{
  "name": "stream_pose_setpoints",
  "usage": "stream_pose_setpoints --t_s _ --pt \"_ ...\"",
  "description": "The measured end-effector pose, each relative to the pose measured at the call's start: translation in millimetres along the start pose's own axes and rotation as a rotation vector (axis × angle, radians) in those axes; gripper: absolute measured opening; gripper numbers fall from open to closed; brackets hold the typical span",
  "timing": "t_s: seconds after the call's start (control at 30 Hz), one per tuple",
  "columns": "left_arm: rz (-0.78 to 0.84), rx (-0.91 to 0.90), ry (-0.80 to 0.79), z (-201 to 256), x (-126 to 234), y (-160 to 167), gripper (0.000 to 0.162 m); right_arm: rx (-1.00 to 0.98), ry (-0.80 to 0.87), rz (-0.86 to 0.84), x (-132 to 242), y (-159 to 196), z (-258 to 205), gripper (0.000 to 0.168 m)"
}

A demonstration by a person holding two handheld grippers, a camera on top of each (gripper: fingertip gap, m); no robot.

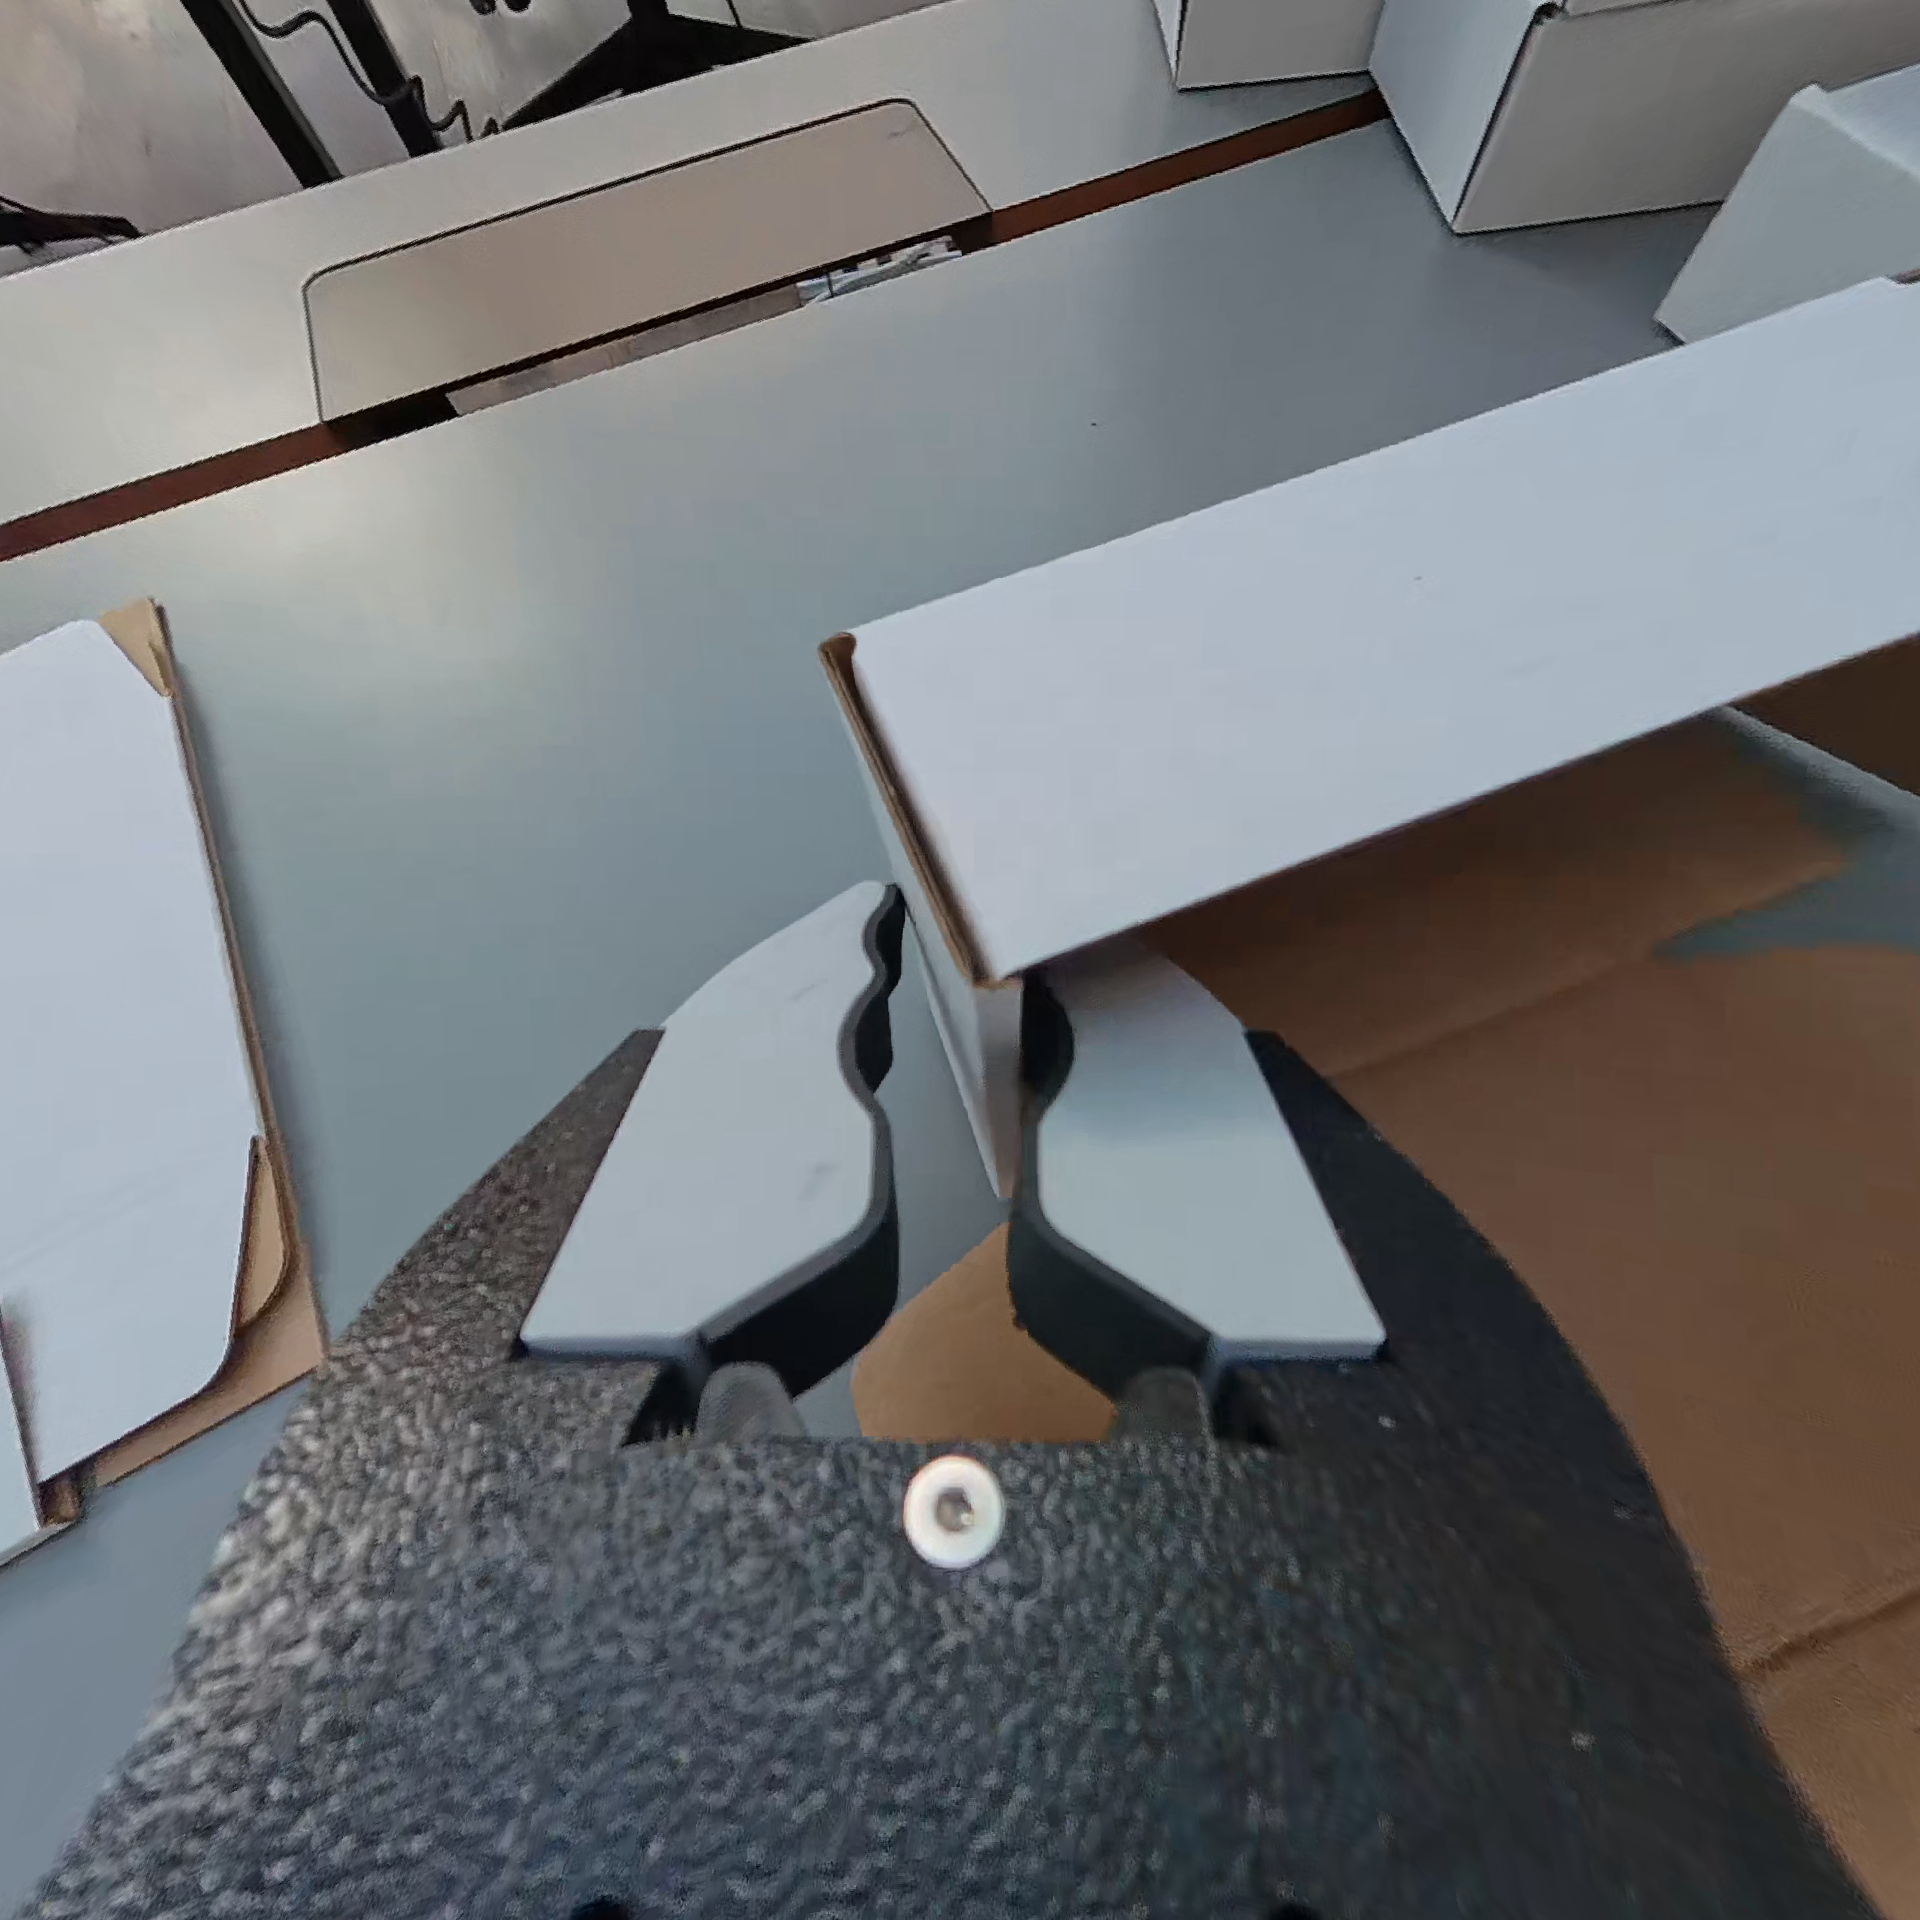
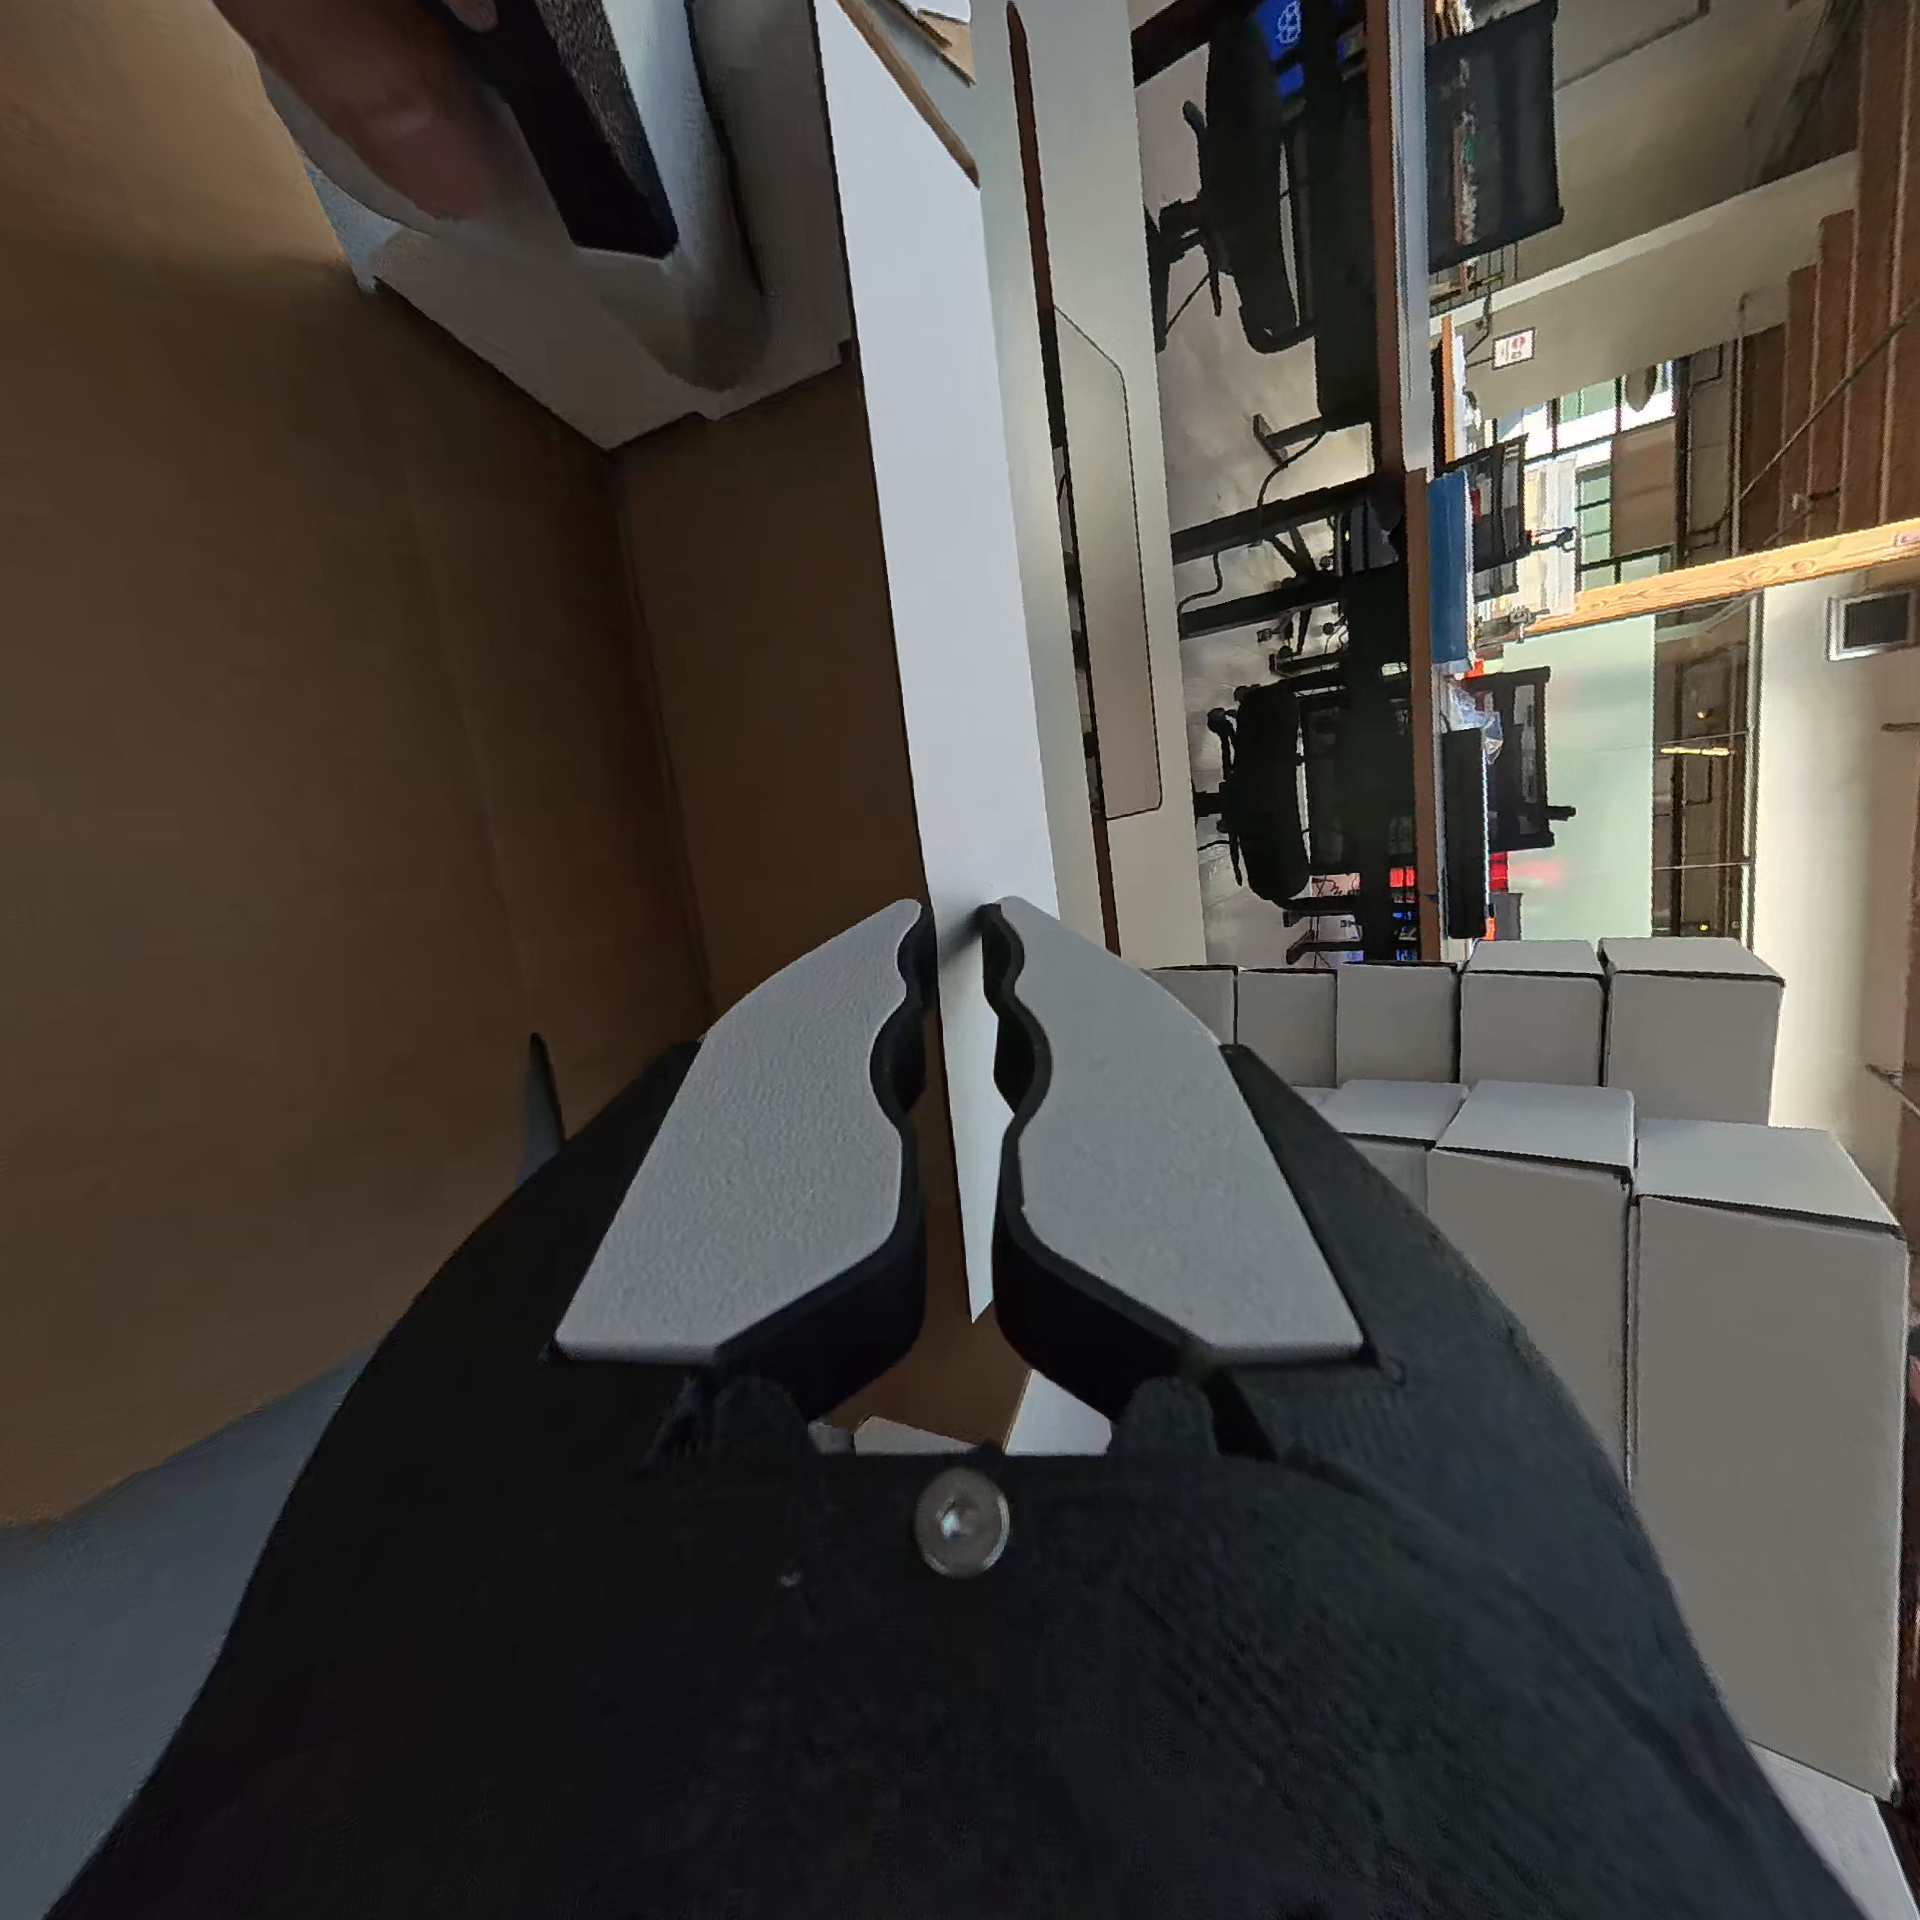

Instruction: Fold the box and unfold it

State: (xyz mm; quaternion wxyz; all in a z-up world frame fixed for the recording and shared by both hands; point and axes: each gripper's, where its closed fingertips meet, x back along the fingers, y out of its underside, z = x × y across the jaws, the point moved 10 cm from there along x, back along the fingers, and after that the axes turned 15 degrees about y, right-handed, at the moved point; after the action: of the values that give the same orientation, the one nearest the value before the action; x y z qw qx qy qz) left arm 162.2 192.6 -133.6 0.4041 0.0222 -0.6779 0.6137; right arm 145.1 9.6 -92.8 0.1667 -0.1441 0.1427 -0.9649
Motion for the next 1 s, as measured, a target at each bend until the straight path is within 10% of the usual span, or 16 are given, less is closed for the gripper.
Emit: stream_pose_setpoints --t_s 0.5,0.83,1.0 --pt "0.153 0.1 -0.218 12 -8 9 0.005 0.088 0.218 -0.139 11 -15 -31 0.009" --pt "0.152 0.085 -0.206 12 -9 9 0.006 -0.266 0.054 0.237 47 -31 7 0.013" --pt "0.154 0.079 -0.211 13 -9 9 0.006 -0.169 0.105 0.148 8 -37 7 0.0"
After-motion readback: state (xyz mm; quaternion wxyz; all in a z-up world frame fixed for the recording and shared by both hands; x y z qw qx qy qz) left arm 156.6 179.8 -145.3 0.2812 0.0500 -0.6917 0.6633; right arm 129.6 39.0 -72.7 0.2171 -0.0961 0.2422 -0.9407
